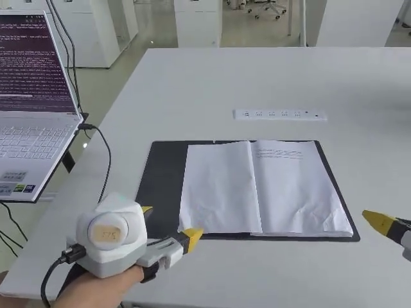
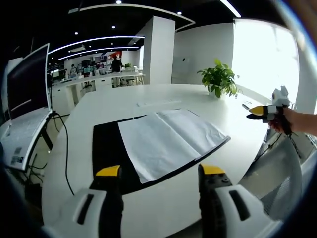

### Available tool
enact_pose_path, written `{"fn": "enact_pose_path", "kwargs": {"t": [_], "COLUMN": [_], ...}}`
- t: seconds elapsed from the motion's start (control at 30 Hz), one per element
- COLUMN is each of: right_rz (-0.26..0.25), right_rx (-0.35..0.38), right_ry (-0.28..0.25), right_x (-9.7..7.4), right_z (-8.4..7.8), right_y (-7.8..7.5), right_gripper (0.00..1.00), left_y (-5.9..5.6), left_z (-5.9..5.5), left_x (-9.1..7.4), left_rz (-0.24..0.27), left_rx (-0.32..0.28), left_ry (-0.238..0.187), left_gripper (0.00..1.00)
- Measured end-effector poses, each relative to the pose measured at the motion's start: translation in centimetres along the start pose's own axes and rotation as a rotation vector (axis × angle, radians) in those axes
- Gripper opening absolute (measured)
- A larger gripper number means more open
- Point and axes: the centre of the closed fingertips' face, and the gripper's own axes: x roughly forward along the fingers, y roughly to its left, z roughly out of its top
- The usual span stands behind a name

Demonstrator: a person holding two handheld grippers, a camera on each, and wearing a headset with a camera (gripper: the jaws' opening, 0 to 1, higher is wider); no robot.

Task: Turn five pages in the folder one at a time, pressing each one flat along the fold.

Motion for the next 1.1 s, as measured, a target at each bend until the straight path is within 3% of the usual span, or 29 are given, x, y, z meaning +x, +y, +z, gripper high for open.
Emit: {"fn": "enact_pose_path", "kwargs": {"t": [0.47, 0.7, 0.83, 1.1], "right_rz": [0.029, 0.03, 0.034, 0.037], "right_rx": [0.01, 0.029, 0.047, 0.063], "right_ry": [0.024, 0.035, 0.038, 0.048], "right_x": [1.1, 1.5, 1.7, 1.9], "right_z": [-0.7, -1.3, -1.7, -2.2], "right_y": [0.8, 0.5, 0.4, 0.2], "right_gripper": [0.48, 0.48, 0.48, 0.47], "left_y": [-0.4, -0.8, -1.7, -5.0], "left_z": [0.4, 0.8, 0.6, 0.6], "left_x": [0.3, 1.6, 3.4, 7.4], "left_rz": [-0.001, -0.01, -0.029, -0.089], "left_rx": [0.01, 0.017, 0.046, 0.1], "left_ry": [0.002, 0.007, 0.022, 0.051], "left_gripper": [0.6, 0.6, 0.59, 0.55]}}
